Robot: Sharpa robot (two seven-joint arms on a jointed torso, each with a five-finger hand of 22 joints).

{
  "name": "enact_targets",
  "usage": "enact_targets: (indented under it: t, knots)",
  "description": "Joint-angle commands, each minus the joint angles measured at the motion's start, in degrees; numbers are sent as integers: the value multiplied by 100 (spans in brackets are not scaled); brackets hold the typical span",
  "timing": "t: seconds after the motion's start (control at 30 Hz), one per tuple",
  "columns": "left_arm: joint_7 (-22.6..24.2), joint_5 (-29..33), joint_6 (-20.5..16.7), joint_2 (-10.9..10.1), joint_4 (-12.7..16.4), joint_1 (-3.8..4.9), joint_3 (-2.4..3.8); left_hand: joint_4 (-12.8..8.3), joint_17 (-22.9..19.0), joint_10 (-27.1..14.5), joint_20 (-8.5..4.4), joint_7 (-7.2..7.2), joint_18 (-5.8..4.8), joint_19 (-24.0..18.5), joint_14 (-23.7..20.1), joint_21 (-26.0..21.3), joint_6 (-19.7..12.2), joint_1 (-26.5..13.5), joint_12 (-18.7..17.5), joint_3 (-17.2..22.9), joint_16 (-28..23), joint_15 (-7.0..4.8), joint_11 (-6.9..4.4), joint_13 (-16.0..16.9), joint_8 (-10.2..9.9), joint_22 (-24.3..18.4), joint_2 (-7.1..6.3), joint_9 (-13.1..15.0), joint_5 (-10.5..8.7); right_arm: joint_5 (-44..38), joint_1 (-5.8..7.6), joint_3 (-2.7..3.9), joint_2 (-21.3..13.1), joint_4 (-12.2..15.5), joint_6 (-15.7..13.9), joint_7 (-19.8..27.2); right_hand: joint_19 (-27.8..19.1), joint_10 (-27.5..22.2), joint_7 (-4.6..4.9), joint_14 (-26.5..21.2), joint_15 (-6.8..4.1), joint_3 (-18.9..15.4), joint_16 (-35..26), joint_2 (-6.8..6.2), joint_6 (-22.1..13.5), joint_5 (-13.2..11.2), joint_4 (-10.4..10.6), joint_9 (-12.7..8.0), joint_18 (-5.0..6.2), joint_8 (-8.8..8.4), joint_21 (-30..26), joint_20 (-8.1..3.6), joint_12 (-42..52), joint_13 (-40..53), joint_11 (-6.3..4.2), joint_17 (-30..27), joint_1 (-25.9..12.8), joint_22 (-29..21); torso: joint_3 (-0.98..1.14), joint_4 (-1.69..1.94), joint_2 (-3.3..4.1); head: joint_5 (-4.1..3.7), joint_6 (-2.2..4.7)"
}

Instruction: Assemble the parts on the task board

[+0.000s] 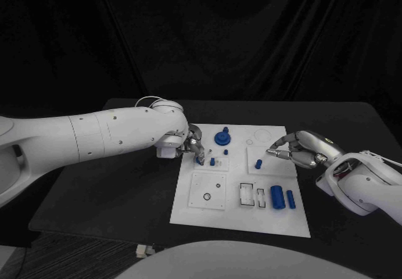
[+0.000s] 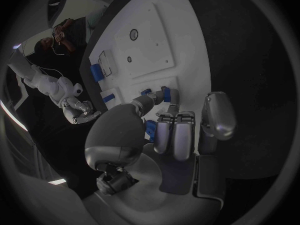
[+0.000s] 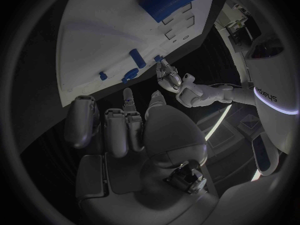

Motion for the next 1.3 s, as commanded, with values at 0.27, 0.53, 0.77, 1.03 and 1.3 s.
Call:
enact_targets:
  t: [0.27,0.53,0.77,1.03,1.3]
  knots:
    - [42,-8,-102,17,15,-47,-20,-25,1469,607,-11,-177,30,12,585,-36,24,-57,20,-25,2,-11,-53,1509,-9,867,8,-7,-26,-10,-16,3,10,-8,8,-65,-49,383,13,398,-38,-2,-22,13,28,19,-12,-8,53,-17,-35,-8,-13,143,-4,689,53,969,1,0,0,11,-1]
    - [66,41,-194,9,37,-50,-20,-110,1467,607,-34,-194,31,19,584,-46,90,10,20,36,-2,-36,-78,1509,17,870,-27,-3,146,-10,-17,3,6,-8,9,-66,-49,383,13,398,-38,-2,-22,13,28,19,-12,-8,53,-17,-35,-8,-13,143,-4,689,53,969,1,1,1,7,-1]
    - [80,71,-249,5,55,-51,-20,-203,1469,607,-44,-174,28,28,585,-49,129,76,20,141,1,-38,-72,1509,31,876,-37,-2,317,-10,-17,3,0,-5,8,-68,-49,383,13,398,-38,-2,-22,13,28,19,-12,-8,53,-17,-35,-8,-13,143,-4,689,53,969,1,0,-1,4,-1]
    - [81,78,-257,0,61,-51,-20,-263,1463,607,-46,-160,27,33,582,-48,148,112,20,223,-7,-37,-66,1509,30,880,-40,-8,329,-10,-17,3,-4,-2,8,-71,-49,383,13,398,-38,-2,-22,13,28,19,-12,-8,53,-17,-35,-8,-13,143,-4,689,53,969,1,1,0,4,-1]
    - [71,79,-219,-6,64,-52,-20,-272,1456,607,-44,-151,28,31,578,-60,144,94,20,233,-17,-32,-57,1509,21,879,-62,-14,307,-10,-17,3,-1,-1,7,-73,-49,383,13,398,-38,-2,-22,13,28,19,-12,-8,53,-17,-35,-8,-13,143,-4,689,53,969,0,-1,-1,12,-1]
